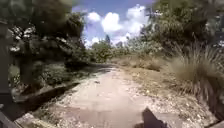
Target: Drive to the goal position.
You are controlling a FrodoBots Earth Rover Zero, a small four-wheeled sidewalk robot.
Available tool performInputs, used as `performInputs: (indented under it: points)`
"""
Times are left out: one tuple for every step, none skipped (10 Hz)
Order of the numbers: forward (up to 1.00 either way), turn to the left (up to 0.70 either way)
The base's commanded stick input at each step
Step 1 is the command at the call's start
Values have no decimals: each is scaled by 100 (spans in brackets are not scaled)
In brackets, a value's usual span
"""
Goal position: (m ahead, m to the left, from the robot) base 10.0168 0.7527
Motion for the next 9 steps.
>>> performInputs:
  points:
    - [85,8]
    - [85,22]
    - [85,30]
    - [85,33]
    - [85,29]
    - [85,9]
    - [85,0]
    - [85,0]
    - [85,0]
